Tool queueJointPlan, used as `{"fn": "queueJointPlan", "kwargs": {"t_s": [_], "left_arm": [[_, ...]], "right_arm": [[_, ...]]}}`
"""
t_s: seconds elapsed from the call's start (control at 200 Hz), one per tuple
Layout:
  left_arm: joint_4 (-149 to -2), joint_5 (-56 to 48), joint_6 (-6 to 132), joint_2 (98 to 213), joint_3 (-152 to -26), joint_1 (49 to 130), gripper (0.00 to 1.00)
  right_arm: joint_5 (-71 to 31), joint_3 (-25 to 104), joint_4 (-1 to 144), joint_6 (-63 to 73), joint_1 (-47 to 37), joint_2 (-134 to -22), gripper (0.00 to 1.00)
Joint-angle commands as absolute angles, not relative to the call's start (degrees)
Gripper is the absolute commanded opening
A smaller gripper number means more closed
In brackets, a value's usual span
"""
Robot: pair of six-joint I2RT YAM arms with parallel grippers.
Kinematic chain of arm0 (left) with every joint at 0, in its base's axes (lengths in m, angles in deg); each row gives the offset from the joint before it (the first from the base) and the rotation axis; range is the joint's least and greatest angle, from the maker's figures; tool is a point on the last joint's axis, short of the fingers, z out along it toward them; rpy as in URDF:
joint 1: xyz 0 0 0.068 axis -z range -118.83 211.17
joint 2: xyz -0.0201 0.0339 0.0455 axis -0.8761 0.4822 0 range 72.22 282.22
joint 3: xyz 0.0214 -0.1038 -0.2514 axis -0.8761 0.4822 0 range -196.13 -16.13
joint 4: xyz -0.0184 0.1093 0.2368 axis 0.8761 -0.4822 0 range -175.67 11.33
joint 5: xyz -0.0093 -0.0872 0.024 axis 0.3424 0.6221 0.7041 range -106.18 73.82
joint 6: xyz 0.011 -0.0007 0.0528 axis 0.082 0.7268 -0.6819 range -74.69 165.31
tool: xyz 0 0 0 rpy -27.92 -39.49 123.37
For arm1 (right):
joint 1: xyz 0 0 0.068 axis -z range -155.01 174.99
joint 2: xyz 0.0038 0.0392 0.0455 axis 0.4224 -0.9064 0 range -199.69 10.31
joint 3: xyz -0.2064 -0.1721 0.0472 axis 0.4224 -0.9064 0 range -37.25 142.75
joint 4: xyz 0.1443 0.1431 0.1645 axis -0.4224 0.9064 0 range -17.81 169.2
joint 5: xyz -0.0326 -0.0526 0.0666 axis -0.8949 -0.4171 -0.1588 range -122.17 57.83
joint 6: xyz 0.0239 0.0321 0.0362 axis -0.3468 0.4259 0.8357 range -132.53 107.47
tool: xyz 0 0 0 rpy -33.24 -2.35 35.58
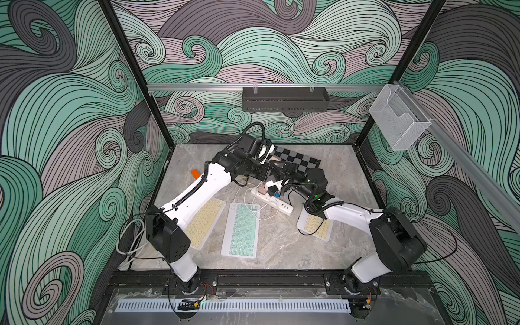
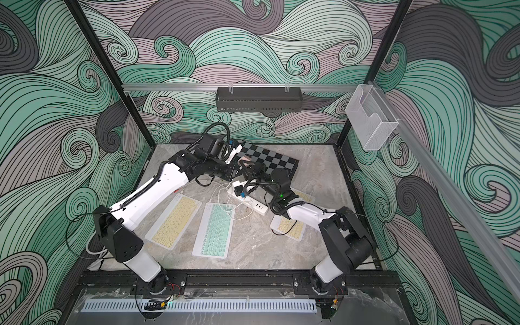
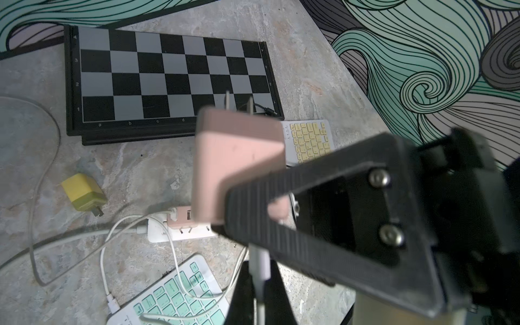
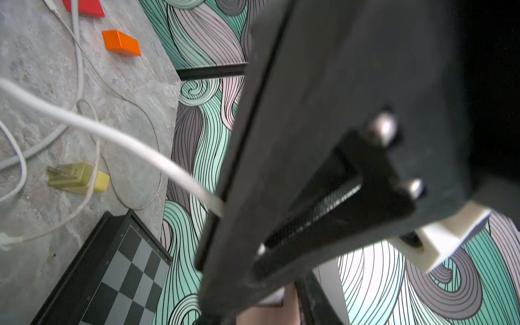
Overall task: Unplug the wireless keyboard
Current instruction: Remove the power cord from the plug.
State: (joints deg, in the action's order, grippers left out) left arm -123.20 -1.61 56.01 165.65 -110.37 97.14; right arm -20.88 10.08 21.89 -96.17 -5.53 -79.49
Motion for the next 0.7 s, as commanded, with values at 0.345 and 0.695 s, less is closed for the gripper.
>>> {"fn": "queueJointPlan", "kwargs": {"t_s": [0.345,0.695], "left_arm": [[-115.5,-0.4,64.8,157.0,-103.4,97.3,0.00],[-78.6,19.6,83.2,163.4,-98.4,105.9,0.00]], "right_arm": [[-26.4,11.0,29.5,-72.4,2.7,-74.0,0.00],[-25.8,19.7,72.0,4.1,12.6,-68.2,0.00]]}}
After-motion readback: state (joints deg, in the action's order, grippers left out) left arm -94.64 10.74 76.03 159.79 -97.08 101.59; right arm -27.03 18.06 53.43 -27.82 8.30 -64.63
